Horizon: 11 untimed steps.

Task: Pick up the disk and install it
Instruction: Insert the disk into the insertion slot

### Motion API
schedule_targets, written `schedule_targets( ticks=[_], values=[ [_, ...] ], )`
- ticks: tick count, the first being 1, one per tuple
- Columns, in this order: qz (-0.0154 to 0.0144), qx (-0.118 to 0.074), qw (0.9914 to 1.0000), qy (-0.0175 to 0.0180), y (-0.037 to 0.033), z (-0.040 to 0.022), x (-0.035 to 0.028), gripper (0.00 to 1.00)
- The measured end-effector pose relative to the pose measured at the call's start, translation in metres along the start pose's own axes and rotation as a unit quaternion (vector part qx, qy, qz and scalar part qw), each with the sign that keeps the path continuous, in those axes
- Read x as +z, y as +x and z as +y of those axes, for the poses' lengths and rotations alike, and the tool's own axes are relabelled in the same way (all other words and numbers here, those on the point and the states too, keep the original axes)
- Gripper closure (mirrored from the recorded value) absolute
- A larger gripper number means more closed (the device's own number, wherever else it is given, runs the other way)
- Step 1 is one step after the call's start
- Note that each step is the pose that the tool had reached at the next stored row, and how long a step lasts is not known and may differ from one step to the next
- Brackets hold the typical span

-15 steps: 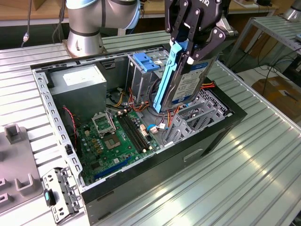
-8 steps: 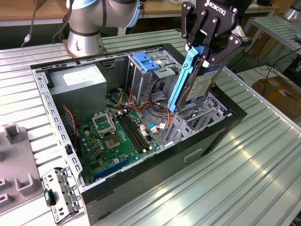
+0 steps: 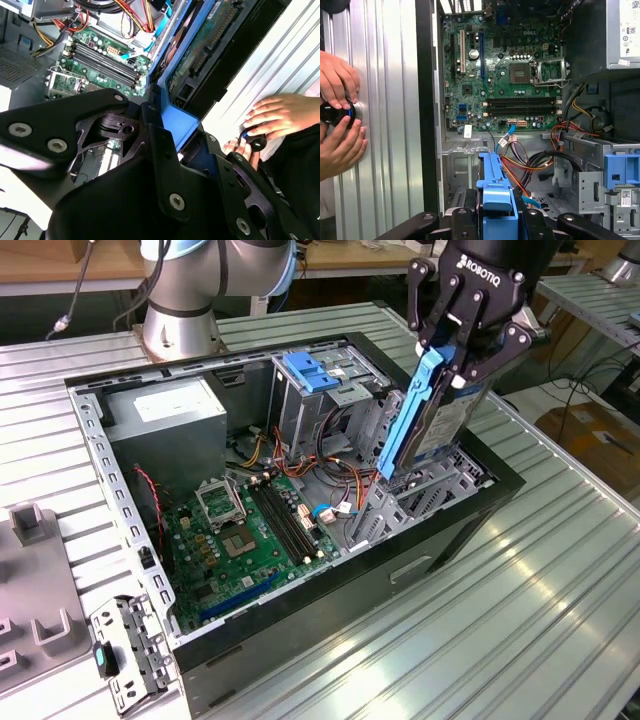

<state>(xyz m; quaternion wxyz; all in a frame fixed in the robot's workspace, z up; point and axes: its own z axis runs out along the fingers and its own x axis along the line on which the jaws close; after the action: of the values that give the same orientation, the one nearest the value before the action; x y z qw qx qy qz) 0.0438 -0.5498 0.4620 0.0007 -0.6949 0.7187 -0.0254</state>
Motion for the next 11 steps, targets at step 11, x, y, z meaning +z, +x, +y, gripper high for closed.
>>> schedule_targets(
  ticks=[11],
  values=[
    [0.0038, -0.006, 0.99997, 0.0001, 0.0017, -0.0051, 0.0115, 0.63]
  ],
)
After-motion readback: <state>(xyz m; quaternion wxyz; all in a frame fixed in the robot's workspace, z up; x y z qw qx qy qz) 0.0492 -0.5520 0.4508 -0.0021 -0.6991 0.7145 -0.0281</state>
